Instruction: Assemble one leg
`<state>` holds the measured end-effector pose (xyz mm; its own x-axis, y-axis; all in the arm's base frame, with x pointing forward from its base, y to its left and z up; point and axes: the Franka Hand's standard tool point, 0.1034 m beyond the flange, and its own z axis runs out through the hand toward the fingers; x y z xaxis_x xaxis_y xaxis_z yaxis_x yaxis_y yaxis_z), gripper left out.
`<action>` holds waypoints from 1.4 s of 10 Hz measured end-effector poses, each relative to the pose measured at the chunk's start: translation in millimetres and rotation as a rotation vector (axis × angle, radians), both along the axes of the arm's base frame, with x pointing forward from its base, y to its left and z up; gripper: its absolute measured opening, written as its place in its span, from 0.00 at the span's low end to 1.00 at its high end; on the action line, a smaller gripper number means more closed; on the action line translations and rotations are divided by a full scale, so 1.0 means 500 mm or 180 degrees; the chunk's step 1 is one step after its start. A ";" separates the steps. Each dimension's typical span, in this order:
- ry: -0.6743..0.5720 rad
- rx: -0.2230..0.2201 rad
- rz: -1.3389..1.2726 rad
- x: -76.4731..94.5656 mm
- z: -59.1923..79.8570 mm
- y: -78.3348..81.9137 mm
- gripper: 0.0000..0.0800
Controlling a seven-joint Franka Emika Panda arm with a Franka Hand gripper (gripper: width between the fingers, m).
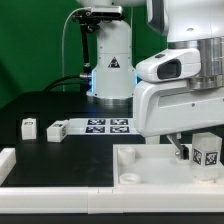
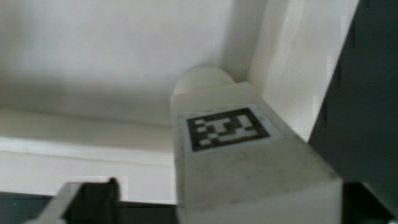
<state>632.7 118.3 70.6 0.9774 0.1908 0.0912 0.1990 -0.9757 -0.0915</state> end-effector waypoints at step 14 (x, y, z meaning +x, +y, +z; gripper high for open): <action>0.0378 0.0316 -0.3746 -0.006 -0.004 -0.019 0.37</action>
Offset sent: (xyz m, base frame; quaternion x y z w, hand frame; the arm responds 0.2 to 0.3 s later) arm 0.0000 0.0000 0.0000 0.0000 0.0000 0.0899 0.9960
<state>629.7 108.6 68.6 0.5504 -0.8335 -0.0481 -0.8305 -0.5406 -0.1344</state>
